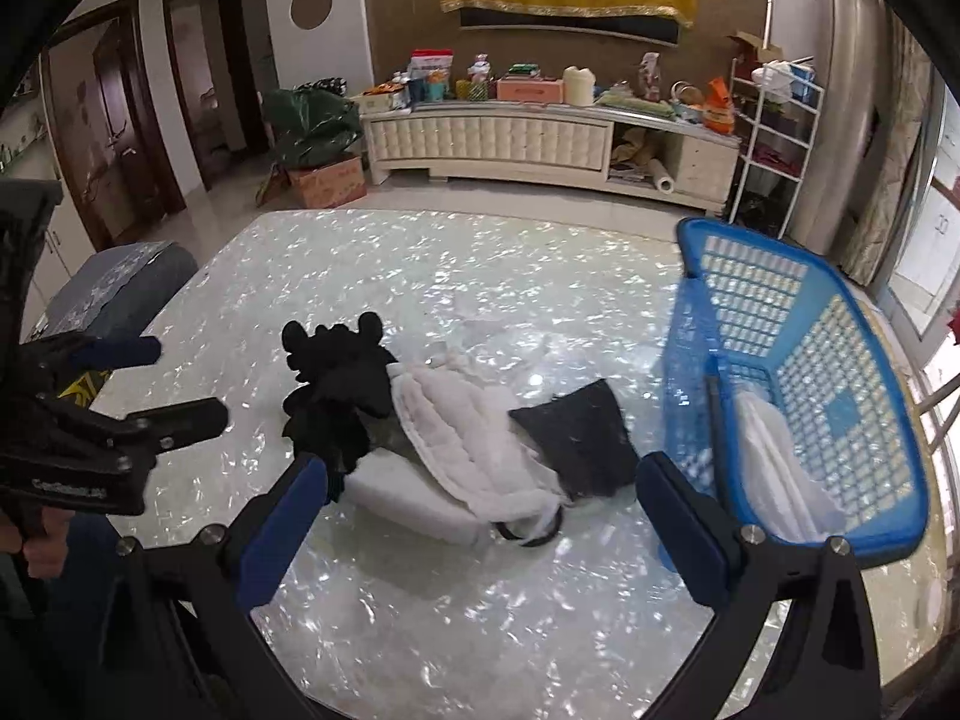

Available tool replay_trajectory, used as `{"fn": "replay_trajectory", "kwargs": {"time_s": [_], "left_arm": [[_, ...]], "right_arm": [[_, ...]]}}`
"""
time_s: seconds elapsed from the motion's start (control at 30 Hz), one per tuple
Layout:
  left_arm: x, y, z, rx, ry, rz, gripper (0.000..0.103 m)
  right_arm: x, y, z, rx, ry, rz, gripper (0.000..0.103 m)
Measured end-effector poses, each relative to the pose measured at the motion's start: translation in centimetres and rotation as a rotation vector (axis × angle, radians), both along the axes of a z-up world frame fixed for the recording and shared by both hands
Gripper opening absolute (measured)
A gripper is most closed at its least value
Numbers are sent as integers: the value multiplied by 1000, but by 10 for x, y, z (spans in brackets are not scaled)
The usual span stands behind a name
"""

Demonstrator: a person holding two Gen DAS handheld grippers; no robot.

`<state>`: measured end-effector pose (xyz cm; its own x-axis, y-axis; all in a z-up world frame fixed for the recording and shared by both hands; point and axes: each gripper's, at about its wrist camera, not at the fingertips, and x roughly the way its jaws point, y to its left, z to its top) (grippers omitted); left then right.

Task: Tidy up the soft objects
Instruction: 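Grasp the black plush toy with the left tool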

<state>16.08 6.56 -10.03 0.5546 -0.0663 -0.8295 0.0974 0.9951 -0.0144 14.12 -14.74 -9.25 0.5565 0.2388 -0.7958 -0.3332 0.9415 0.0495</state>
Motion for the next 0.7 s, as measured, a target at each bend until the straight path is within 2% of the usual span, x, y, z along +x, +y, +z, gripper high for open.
{"fn": "replay_trajectory", "kwargs": {"time_s": [0.13, 0.2, 0.27, 0.37, 0.57, 0.7], "left_arm": [[12, 5, -17, -26, 45, -4, 90], [19, 5, -25, -38, 63, -12, 86], [25, 5, -32, -48, 81, -15, 85], [37, 4, -46, -30, 104, -3, 85], [58, 2, -68, -55, 158, 16, 85], [67, -3, -85, -39, 200, 19, 85]], "right_arm": [[4, 11, -10, -17, 19, 19, 103], [7, 15, -15, -42, 22, 24, 99], [10, 17, -19, -59, 29, 29, 96], [14, 20, -25, -78, 35, 30, 96], [18, 18, -34, -94, 53, 38, 96], [23, 14, -39, -95, 66, 35, 96]]}}
